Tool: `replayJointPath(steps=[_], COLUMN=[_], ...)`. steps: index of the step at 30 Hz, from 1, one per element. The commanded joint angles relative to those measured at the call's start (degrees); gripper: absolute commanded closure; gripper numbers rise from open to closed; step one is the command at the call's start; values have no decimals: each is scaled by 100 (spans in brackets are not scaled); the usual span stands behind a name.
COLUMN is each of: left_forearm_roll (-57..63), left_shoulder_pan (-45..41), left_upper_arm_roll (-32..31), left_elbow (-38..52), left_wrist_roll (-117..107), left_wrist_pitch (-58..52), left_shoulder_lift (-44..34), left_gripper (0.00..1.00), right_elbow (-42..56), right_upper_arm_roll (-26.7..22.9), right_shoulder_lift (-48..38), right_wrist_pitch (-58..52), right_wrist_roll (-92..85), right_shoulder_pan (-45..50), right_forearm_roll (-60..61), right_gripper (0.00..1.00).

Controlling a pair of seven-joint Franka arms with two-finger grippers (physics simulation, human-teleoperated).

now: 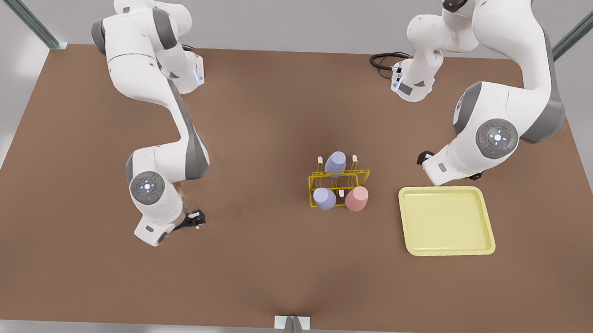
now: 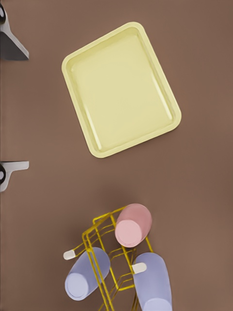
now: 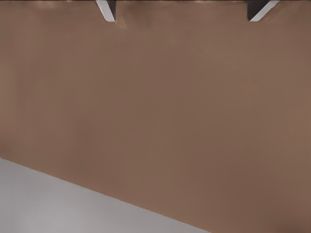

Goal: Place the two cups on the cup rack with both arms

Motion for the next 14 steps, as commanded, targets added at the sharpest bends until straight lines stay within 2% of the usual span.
replayJointPath(steps=[1,4,7,9,14], left_forearm_roll=[-44,-35,-26,-44,-52], left_shoulder_pan=[12,-5,3,12,-14], left_upper_arm_roll=[6,6,6,6,6], left_elbow=[7,113,113,104,113], left_wrist_roll=[124,124,132,124,115], left_wrist_pitch=[-79,-202,-202,-210,-351], left_shoulder_lift=[-6,12,12,12,56], left_gripper=[0,0,0,0,0], right_elbow=[77,16,-792,-1144,-1505], right_upper_arm_roll=[-290,-272,-211,53,88], right_shoulder_lift=[-296,-1448,-2678,-3012,-3303], right_wrist_pitch=[-1975,-2837,-3030,-3004,-2890], right_wrist_roll=[-229,-757,-889,-880,-854], right_shoulder_pan=[-324,-527,-641,-957,-1002], right_forearm_roll=[-158,-26,159,185,168], right_gripper=[0,0,0,0,0])
